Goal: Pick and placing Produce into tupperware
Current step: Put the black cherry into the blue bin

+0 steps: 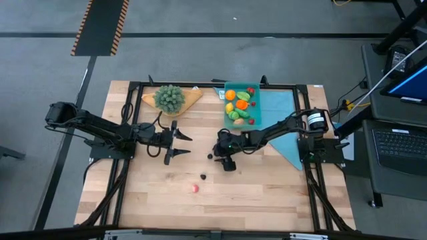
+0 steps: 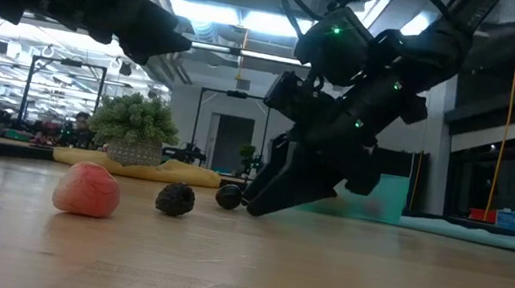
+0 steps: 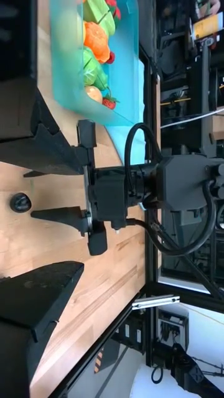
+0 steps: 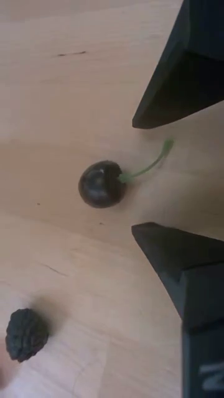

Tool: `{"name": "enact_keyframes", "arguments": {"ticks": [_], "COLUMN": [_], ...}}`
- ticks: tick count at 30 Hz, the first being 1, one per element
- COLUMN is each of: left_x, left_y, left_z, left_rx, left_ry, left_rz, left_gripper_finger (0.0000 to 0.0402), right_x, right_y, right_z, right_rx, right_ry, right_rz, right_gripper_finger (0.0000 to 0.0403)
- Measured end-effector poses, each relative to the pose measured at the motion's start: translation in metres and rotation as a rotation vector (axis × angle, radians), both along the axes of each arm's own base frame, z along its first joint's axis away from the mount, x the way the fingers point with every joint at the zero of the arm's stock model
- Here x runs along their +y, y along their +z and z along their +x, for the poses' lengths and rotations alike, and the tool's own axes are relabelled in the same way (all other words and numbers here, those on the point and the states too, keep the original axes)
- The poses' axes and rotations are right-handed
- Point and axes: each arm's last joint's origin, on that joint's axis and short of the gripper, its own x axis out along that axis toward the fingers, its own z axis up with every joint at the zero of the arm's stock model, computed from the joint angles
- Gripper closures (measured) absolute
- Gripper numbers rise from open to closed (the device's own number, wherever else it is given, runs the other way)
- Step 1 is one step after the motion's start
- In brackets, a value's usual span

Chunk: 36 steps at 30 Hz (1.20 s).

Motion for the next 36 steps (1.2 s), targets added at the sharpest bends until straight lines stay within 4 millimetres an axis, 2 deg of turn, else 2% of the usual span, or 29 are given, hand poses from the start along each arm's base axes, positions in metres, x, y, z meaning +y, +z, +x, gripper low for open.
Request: {"name": "enact_keyframes", "arguments": {"ticks": [16,36], "left_x": [0.0000,0.0000], "left_y": [0.0000,-0.0001], "left_z": [0.0000,-0.0001], "left_rx": [0.000,0.000], "left_ry": [0.000,0.000], "left_rz": [0.000,0.001], "left_gripper_finger": [0.0171,0.0171], "right_x": [0.0008,0.0001], "right_y": [-0.0008,-0.0006], "right_z": [0.0000,0.0005], "right_rx": [-0.001,-0.008], "right_ry": [0.004,-0.007], "right_rz": [0.005,-0.002], "right_gripper_finger": [0.0262,0.0337]}}
